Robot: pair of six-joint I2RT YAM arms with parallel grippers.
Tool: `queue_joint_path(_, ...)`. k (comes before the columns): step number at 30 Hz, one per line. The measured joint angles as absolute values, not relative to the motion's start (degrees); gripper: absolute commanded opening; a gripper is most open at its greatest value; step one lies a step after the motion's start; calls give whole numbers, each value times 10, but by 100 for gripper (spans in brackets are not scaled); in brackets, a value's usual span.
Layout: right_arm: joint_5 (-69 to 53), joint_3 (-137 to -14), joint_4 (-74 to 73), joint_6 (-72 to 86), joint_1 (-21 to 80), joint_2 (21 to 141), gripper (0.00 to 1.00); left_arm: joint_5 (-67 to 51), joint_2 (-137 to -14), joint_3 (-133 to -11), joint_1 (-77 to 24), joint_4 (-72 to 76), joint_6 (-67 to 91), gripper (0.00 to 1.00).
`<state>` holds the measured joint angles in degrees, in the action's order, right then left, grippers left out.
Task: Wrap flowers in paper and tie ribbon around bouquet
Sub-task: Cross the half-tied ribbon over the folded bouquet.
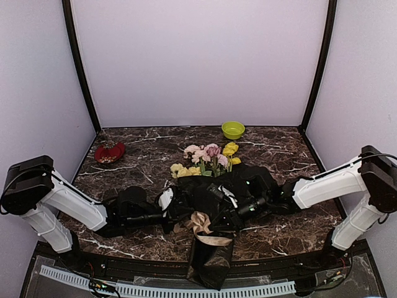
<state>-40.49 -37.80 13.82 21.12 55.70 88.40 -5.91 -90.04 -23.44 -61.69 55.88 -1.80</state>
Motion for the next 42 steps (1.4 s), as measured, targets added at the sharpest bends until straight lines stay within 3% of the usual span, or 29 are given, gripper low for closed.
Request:
queue_joint_path(5,-405,-378,136,210,557,884,2,-74,-900,-235,-616,562,-27,23)
queue_joint_path(10,-405,-378,136,210,557,884,2,-94,-900,-252,-616,532,-47,35)
queue_joint_path(13,-405,-378,136,210,557,884,2,-116,-899,-263,-613,522,-53,52)
queue_joint_path(18,-405,-378,136,210,557,884,2,-170,-891,-254,-609,541,-46,61)
queue_joint_path(20,-405,-378,136,210,557,884,2,-174,-896,-262,-609,535,-44,61)
queue_joint_path(23,-405,-378,136,211,557,884,2,-172,-917,-282,-609,530,-41,52)
queue_joint_path(31,-403,-378,137,210,557,875,2,-171,-948,-306,-608,510,-29,1)
queue_joint_path(42,-403,-378,133,206,555,875,1,-105,-926,-253,-606,550,-5,0)
